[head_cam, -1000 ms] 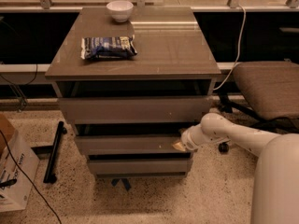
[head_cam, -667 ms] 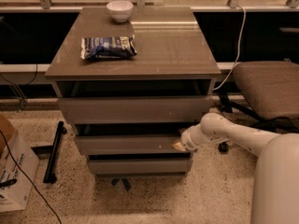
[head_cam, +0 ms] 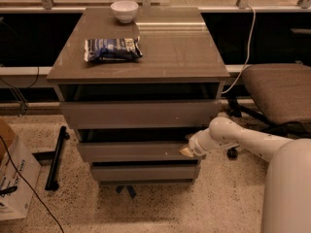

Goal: Open middle drawer

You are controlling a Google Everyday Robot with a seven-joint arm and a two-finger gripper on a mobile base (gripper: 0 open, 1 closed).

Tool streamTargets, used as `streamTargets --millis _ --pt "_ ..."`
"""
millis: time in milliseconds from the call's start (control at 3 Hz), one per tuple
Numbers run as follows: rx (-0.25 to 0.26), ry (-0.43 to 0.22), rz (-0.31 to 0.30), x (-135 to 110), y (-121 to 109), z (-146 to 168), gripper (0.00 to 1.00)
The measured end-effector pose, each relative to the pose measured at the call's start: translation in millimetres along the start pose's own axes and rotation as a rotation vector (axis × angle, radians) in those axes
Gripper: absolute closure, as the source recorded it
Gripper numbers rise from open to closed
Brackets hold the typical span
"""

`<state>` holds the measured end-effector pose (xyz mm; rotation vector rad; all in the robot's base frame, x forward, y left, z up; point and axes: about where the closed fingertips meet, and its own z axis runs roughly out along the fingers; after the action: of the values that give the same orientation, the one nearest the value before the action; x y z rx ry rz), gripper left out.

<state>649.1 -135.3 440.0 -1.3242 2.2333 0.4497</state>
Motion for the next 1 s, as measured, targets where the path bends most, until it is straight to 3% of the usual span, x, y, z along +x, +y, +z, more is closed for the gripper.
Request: streamTargets --millis 333,667,1000 --pt "0.0 0.0 0.0 -0.1 0.0 -0.1 0.38" --pt "0.0 0.0 0.0 -0.1 0.0 -0.1 0.41" --pt "-0.005 0.006 0.0 2.4 2.5 -1.1 0.72"
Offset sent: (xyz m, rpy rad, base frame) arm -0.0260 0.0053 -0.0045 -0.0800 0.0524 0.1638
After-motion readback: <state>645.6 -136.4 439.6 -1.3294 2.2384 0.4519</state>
